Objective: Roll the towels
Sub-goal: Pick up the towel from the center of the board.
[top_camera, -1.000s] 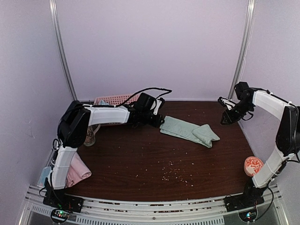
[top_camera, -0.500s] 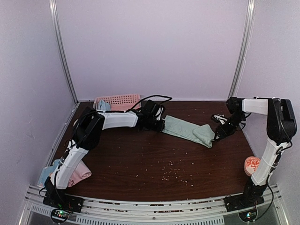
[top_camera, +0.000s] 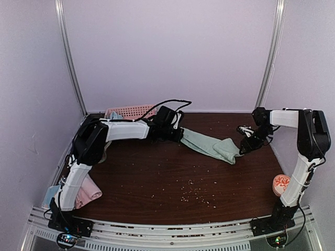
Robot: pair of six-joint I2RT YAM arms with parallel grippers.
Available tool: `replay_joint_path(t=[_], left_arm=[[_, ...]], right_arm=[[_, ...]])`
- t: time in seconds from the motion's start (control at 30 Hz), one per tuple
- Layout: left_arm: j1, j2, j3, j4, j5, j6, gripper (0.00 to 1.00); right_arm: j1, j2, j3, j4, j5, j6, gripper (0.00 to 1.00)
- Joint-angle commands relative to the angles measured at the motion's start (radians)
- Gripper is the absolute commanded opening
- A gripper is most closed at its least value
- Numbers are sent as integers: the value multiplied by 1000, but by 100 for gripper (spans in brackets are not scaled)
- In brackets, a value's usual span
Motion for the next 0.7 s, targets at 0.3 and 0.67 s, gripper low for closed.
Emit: replay_joint_path(t=[0.3, 0.67], left_arm=[[3, -341, -230, 14, 3, 48, 0], [-2, -402, -367, -145, 38, 35, 0]], right_arm=[[-6, 74, 87, 46, -119, -19, 52], [119, 253, 316, -4, -227, -18, 48]])
